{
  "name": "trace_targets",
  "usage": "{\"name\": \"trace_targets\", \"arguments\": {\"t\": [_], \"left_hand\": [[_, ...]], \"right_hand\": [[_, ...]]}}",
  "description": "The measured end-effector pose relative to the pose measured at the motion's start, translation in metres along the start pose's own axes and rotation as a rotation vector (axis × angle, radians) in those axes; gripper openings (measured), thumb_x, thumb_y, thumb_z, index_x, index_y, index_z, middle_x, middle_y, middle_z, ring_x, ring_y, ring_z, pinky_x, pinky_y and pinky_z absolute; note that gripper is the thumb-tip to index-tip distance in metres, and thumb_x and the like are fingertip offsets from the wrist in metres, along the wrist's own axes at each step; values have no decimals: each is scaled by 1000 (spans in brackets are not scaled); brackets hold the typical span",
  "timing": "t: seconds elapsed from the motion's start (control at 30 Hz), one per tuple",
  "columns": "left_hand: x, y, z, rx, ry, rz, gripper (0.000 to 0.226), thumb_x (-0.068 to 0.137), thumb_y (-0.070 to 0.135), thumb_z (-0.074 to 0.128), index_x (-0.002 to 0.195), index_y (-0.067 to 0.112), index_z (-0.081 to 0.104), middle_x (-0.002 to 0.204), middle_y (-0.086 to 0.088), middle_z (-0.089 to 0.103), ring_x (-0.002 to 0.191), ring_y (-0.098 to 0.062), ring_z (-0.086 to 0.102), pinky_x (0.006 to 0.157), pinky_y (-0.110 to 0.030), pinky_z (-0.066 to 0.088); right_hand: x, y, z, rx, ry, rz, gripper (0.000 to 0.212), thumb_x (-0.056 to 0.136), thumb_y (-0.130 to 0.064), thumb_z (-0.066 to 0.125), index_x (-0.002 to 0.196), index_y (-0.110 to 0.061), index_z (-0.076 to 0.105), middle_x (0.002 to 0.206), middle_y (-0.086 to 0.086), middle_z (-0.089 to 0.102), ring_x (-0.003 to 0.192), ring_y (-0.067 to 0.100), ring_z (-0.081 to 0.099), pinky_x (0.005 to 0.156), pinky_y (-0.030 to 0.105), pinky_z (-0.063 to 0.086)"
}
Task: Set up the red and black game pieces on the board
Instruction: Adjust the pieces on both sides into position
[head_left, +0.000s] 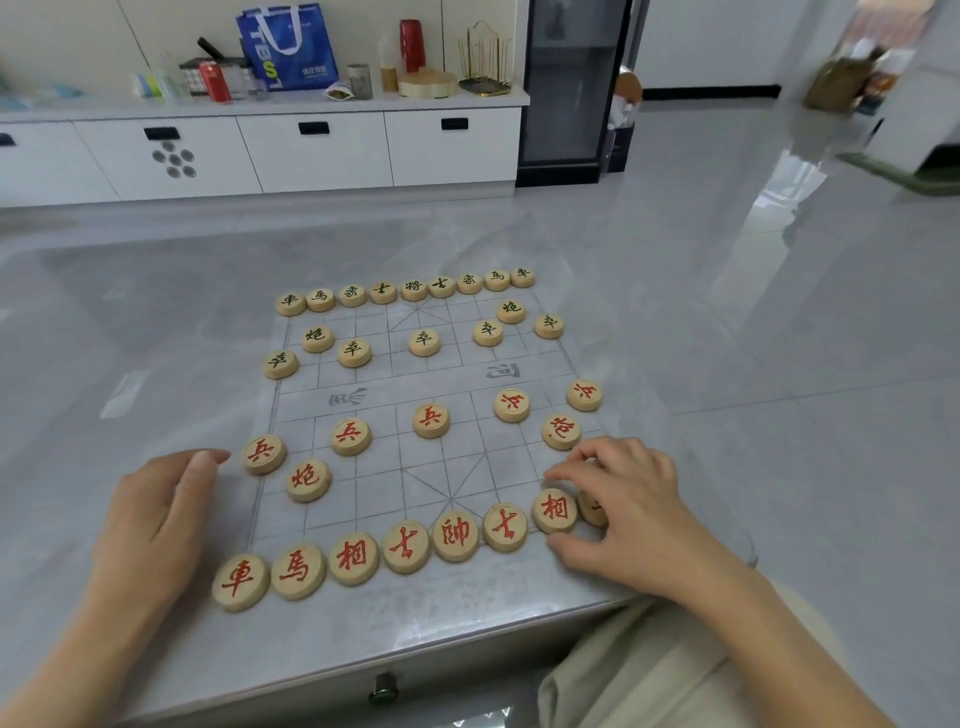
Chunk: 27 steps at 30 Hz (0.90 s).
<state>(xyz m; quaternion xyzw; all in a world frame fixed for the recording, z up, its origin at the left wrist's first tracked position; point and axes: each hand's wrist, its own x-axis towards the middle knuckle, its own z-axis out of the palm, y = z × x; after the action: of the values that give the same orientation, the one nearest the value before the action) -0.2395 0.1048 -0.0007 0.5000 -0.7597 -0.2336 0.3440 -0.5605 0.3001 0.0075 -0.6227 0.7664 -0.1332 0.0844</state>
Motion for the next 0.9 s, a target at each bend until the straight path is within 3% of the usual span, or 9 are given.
{"name": "trace_targets", "arguments": {"t": [0.17, 0.33, 0.53, 0.77, 0.9], "left_hand": [[-3, -15, 2, -57, 23, -134, 56, 91, 53, 17, 104, 23, 62, 106, -7, 54, 102, -24, 46, 86, -43, 35], [7, -30, -2, 24, -7, -182, 21, 99, 28, 42, 108, 25, 60, 109, -6, 59, 96, -24, 54, 83, -45, 44], [10, -43, 1, 212, -16, -86, 20, 94, 8, 49, 106, 16, 62, 104, -8, 61, 88, -26, 55, 78, -44, 46], [13, -58, 4, 257, -40, -57, 22, 95, 8, 46, 107, 18, 62, 107, -11, 61, 95, -31, 55, 82, -48, 46], [15, -73, 5, 281, -22, -46, 27, 90, 34, 35, 107, 31, 56, 103, -5, 60, 94, -29, 55, 81, -52, 49]], "right_hand": [[1, 0, 1, 13, 2, 7, 54, 64, -70, 38, 108, -42, 51, 113, -22, 30, 115, 2, 25, 94, 23, 11], [-1, 1, 2, 35, -4, -18, 51, 66, -66, 40, 109, -43, 52, 110, -23, 29, 115, 1, 24, 94, 22, 9], [0, 1, 3, 38, 7, -18, 51, 65, -67, 39, 108, -42, 53, 111, -22, 30, 114, 0, 24, 93, 22, 9], [-5, 16, -11, 60, 73, 83, 64, 55, -77, 41, 114, -50, 45, 116, -25, 31, 111, -5, 21, 92, 21, 10], [-13, 31, -17, 32, 91, 149, 68, 52, -76, 43, 112, -45, 49, 116, -22, 35, 109, -3, 21, 92, 23, 12]]}}
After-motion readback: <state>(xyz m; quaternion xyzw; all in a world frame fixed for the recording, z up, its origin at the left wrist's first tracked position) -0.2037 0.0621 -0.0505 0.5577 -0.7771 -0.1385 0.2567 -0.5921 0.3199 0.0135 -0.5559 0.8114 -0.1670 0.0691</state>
